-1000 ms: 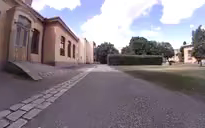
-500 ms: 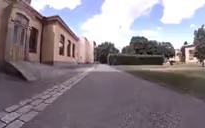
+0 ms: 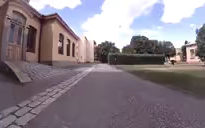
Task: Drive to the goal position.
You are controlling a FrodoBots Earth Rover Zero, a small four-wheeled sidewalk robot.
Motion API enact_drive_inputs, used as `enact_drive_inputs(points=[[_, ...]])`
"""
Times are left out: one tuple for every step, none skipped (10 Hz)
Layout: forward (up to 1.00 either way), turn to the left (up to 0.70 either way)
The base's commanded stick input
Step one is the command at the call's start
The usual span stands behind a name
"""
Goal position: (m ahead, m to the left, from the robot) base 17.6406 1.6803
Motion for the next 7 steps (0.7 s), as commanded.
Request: enact_drive_inputs(points=[[0.85,-0.12],[0.85,-0.33],[0.85,-0.33],[0.85,-0.15],[0.85,0.01],[0.85,0.01],[0.85,0.01]])
